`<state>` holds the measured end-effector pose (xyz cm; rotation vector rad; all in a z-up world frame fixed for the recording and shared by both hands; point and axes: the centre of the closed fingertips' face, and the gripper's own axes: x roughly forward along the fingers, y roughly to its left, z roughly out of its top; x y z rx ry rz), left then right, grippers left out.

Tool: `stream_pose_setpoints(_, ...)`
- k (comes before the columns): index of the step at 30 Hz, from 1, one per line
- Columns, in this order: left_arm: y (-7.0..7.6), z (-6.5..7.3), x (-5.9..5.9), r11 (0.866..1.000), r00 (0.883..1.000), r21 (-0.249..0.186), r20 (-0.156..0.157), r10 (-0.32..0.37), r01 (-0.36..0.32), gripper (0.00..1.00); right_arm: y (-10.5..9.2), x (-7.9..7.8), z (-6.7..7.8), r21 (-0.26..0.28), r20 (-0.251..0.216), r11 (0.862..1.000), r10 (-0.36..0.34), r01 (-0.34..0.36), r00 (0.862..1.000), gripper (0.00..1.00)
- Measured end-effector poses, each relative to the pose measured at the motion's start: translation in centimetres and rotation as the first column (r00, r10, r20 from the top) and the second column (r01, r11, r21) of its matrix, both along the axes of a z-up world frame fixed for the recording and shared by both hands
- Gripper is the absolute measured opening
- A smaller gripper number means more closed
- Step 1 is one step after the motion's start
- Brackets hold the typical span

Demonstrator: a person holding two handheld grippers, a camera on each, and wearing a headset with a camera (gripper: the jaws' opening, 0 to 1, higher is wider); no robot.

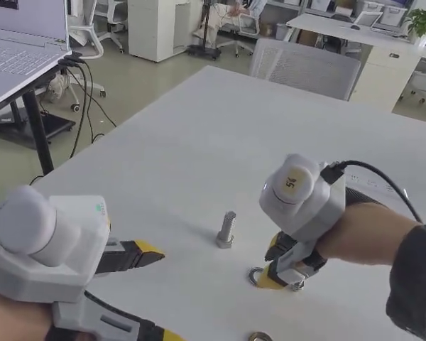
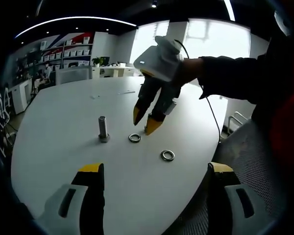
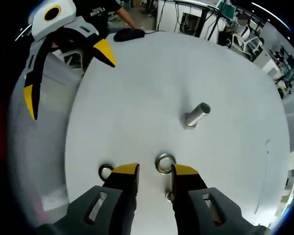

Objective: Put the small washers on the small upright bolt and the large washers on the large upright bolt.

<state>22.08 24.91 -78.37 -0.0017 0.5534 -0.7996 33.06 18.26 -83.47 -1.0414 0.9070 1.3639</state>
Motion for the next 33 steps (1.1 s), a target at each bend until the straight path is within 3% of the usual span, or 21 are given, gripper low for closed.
stream_pose_setpoints(13, 0.1, -0.1, 0.0, 1.0, 1.0, 0.0, -0.001, 0.005, -0.005, 0.86, 0.1, 0.8, -2.1, -0.054, -0.01, 0.998, 0.015, -0.015, 1.0, 0.29)
stream_pose_setpoints(33, 0.2, -0.1, 0.0, 1.0, 1.0, -0.005, -0.004, 0.008, -0.008, 0.87, -0.2, 1.3, -3.6, -0.088, -0.024, 0.996, 0.023, -0.025, 0.999, 0.32)
